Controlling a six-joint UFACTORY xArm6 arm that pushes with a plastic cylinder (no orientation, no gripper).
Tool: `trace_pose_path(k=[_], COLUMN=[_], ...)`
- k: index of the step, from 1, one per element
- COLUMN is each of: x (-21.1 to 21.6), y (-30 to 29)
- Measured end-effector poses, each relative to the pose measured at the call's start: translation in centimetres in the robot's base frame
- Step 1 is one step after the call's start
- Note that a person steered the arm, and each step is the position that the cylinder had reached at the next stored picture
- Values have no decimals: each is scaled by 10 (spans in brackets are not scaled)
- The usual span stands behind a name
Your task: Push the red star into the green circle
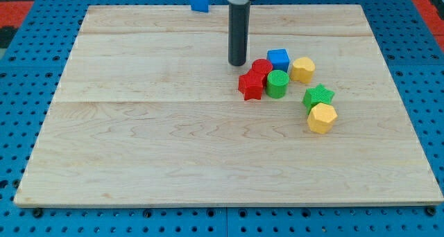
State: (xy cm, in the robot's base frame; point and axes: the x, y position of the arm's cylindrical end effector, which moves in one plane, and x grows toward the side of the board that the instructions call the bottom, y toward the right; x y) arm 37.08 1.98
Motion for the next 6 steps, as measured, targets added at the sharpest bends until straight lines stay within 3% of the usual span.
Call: trace_pose_path(k=[1,3,5,6], x=[29,23,47,19], y=[-12,-10,29,34])
